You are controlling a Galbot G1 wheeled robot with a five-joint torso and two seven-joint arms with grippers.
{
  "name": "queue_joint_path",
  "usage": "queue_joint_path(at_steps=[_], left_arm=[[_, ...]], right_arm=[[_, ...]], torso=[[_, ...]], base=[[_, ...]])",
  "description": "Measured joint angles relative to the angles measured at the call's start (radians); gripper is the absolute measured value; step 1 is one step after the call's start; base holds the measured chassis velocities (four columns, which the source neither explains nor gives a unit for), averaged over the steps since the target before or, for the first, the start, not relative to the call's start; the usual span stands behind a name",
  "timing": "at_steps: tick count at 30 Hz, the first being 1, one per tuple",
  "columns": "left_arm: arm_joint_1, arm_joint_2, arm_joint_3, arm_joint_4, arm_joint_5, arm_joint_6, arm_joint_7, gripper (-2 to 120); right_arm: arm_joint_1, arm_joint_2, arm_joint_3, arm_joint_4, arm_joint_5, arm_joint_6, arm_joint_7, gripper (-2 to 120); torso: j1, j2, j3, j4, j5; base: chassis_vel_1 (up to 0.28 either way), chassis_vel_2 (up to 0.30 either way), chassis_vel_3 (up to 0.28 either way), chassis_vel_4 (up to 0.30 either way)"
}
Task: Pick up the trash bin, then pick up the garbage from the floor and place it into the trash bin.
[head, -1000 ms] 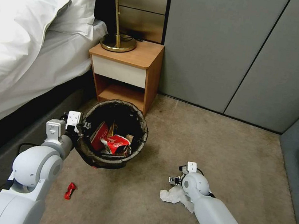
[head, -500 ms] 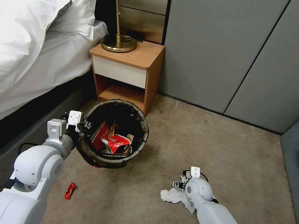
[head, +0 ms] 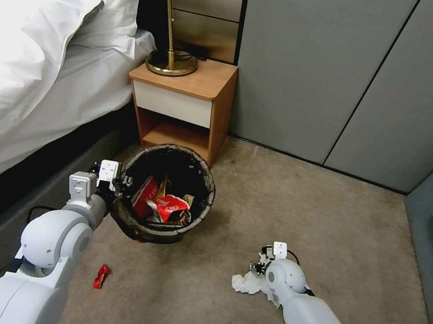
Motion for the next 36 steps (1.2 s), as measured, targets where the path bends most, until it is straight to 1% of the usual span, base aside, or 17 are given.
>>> queue_joint_path(at_steps=[1, 2, 3, 5, 6, 7, 9, 10, 13, 14, 16, 19, 30, 32, 33, 36], left_arm=[[0.0, 0.0, 0.001, 0.003, 0.0, 0.0, 0.0, 1], [0.0, 0.0, 0.001, 0.003, 0.0, 0.0, 0.0, 1], [0.0, -0.001, 0.002, 0.003, 0.001, 0.0, 0.0, 1], [0.0, -0.003, 0.006, 0.004, 0.002, 0.0, 0.0, 1], [0.0, -0.003, 0.006, 0.004, 0.002, 0.0, 0.0, 1], [0.0, -0.003, 0.007, 0.004, 0.003, 0.0, 0.0, 1], [0.0, -0.004, 0.008, 0.005, 0.004, 0.0, 0.0, 1], [0.0, -0.004, 0.008, 0.005, 0.004, 0.0, 0.0, 1], [-0.002, -0.003, 0.008, 0.006, 0.005, 0.0, 0.001, 1], [-0.002, -0.003, 0.008, 0.006, 0.005, 0.0, 0.001, 1], [-0.001, -0.003, 0.008, 0.007, 0.008, 0.0, 0.002, 1], [-0.001, -0.003, 0.008, 0.007, 0.009, 0.0, 0.002, 1], [0.0, 0.0, 0.0, 0.002, 0.003, 0.0, 0.002, 1], [-0.001, 0.003, -0.002, 0.0, -0.003, 0.0, -0.001, 1], [-0.001, 0.003, -0.002, 0.0, -0.003, 0.0, -0.001, 1], [-0.004, 0.009, -0.005, 0.0, -0.004, 0.0, -0.003, 1]], right_arm=[[-0.004, -0.014, -0.003, 0.02, 0.017, -0.002, 0.006, 57], [-0.004, -0.014, -0.003, 0.02, 0.017, -0.002, 0.006, 57], [-0.006, -0.02, -0.004, 0.026, 0.022, -0.002, 0.008, 53], [-0.012, -0.025, -0.003, 0.031, 0.023, -0.002, 0.008, 41], [-0.012, -0.025, -0.003, 0.031, 0.023, -0.002, 0.008, 41], [-0.014, -0.024, -0.001, 0.032, 0.023, -0.002, 0.008, 39], [-0.02, -0.024, 0.002, 0.032, 0.02, -0.002, 0.008, 28], [-0.02, -0.024, 0.002, 0.032, 0.02, -0.002, 0.008, 28], [-0.022, -0.024, 0.003, 0.035, 0.017, -0.002, 0.008, 14], [-0.022, -0.024, 0.003, 0.035, 0.017, -0.002, 0.008, 14], [-0.022, -0.025, 0.005, 0.039, 0.018, -0.002, 0.011, 3], [-0.022, -0.03, 0.006, 0.047, 0.021, -0.002, 0.015, 0], [-0.022, -0.065, 0.025, 0.095, 0.033, -0.002, 0.024, 0], [-0.023, -0.089, 0.047, 0.141, 0.044, -0.002, 0.027, 0], [-0.023, -0.089, 0.047, 0.141, 0.044, -0.002, 0.027, 0], [-0.027, -0.177, 0.088, 0.265, 0.096, -0.002, 0.053, 0]], torso=[[0.0, 0.0, 0.0, -0.0002, -0.0002], [0.0, 0.0, 0.0, -0.0002, -0.0002], [0.0, 0.0, 0.0, -0.0003, -0.0004], [0.0, 0.0, 0.0, -0.0004, -0.0007], [0.0, 0.0, 0.0, -0.0004, -0.0007], [0.0, 0.0, 0.0, -0.0003, -0.0006], [0.0, 0.0, 0.0, -0.0002, -0.0008], [0.0, 0.0, 0.0, -0.0002, -0.0008], [0.0, 0.0, 0.0, -0.0002, -0.0007], [0.0, 0.0, 0.0, -0.0002, -0.0007], [0.0, 0.0, 0.0, -0.0002, -0.0009], [0.0, 0.0, 0.0, -0.0002, -0.0009], [0.0, 0.0, 0.0, -0.0002, -0.0008], [0.0, 0.0, 0.0, 0.0, -0.0005], [0.0, 0.0, 0.0, 0.0, -0.0005], [0.0, 0.0, 0.0, -0.0003, -0.0008]], base=[[0.0, 0.0, 0.0, 0.0], [0.0, 0.0, 0.0, 0.0], [0.0, 0.0, 0.0, 0.0], [0.0, 0.0, 0.0, 0.0], [0.0, 0.0, 0.0, 0.0], [0.0, 0.0, 0.0, 0.0], [0.0, 0.0, 0.0, 0.0], [0.0, 0.0, 0.0, 0.0], [0.0, 0.0, 0.0, 0.0], [0.0, 0.0, 0.0, 0.0], [0.0, 0.0, 0.0, 0.0], [0.0, 0.0, 0.0, 0.0], [0.0, 0.0, 0.0, 0.0], [0.0, 0.0, 0.0, 0.0], [0.0, 0.0, 0.0, 0.0], [0.0, 0.0, 0.0, 0.0]])
